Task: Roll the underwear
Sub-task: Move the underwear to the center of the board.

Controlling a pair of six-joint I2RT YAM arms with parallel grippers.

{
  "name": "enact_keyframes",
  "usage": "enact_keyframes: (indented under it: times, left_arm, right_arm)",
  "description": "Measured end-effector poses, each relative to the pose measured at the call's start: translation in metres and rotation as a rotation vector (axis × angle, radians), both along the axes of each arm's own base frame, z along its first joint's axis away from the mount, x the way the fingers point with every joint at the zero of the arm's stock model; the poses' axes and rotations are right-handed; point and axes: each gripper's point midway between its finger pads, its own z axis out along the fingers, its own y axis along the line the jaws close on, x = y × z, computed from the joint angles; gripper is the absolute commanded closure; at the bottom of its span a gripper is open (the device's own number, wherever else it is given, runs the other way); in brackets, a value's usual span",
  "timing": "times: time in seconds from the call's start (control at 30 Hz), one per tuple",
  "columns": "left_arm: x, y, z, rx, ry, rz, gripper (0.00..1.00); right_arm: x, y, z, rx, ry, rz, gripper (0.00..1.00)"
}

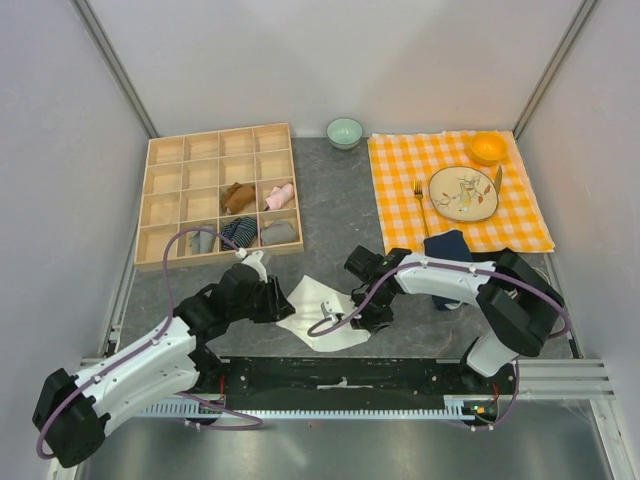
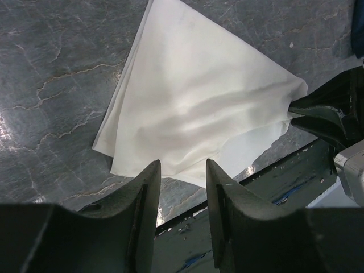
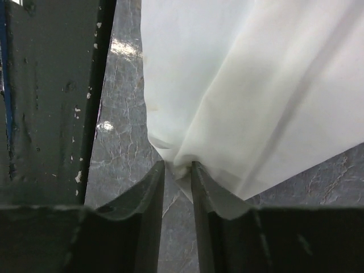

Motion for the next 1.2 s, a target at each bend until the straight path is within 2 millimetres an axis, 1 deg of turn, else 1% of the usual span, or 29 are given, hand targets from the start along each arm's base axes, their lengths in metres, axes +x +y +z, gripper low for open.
enact_keyframes:
  times: [0.13,0.2,0.3,0.37,0.47,0.53,0.57,0.63,0.7,0.77,0.87,0.93,1.0,1.07,1.13,1.2]
  left_arm:
    - [0.000,0.000,0.001,-0.001,-0.003,-0.003,0.56]
    - [0.001,0.000,0.003,-0.007,-0.014,-0.002,0.56]
    - [0.005,0.000,0.016,-0.025,-0.055,0.006,0.56]
    - [0.009,0.000,0.029,-0.040,-0.092,0.010,0.56]
    - [0.014,-0.001,0.047,-0.060,-0.142,0.015,0.56]
    - [0.017,0.000,0.059,-0.070,-0.176,0.019,0.56]
    - [0.018,0.000,0.062,-0.074,-0.189,0.021,0.56]
    - [0.019,0.003,0.069,-0.076,-0.215,0.030,0.56]
    - [0.019,0.006,0.074,-0.076,-0.238,0.033,0.55]
    - [0.018,0.011,0.081,-0.072,-0.264,0.038,0.55]
    - [0.019,0.015,0.097,-0.080,-0.312,0.040,0.55]
    - [0.020,0.017,0.109,-0.089,-0.350,0.045,0.55]
    - [0.021,0.018,0.119,-0.100,-0.378,0.045,0.55]
    - [0.021,0.019,0.121,-0.098,-0.388,0.044,0.55]
    - [0.020,0.020,0.119,-0.086,-0.385,0.042,0.55]
    - [0.020,0.022,0.116,-0.076,-0.381,0.041,0.55]
  right_arm:
    - [-0.004,-0.001,0.002,-0.005,0.021,-0.008,0.56]
    - [-0.007,-0.002,0.005,-0.012,0.038,-0.010,0.54]
    - [-0.007,0.001,0.018,-0.004,0.054,-0.017,0.52]
    - [0.000,0.011,0.035,0.040,0.044,-0.031,0.52]
    - [0.018,0.024,0.062,0.121,0.024,-0.083,0.52]
    - [0.036,0.030,0.074,0.162,0.014,-0.157,0.53]
    - [0.044,0.030,0.075,0.168,0.010,-0.192,0.54]
    - [0.058,0.030,0.068,0.152,0.016,-0.274,0.55]
    - [0.067,0.028,0.050,0.104,0.034,-0.340,0.56]
    - [0.070,0.027,0.031,0.053,0.057,-0.387,0.56]
    - [0.068,0.022,0.011,-0.008,0.077,-0.432,0.57]
    - [0.068,0.020,0.005,-0.028,0.085,-0.453,0.58]
    - [0.067,0.021,0.003,-0.031,0.090,-0.465,0.59]
    - [0.066,0.024,0.003,-0.028,0.095,-0.470,0.60]
    - [0.063,0.027,0.003,-0.023,0.103,-0.466,0.66]
    - [0.059,0.030,0.002,-0.022,0.113,-0.459,0.76]
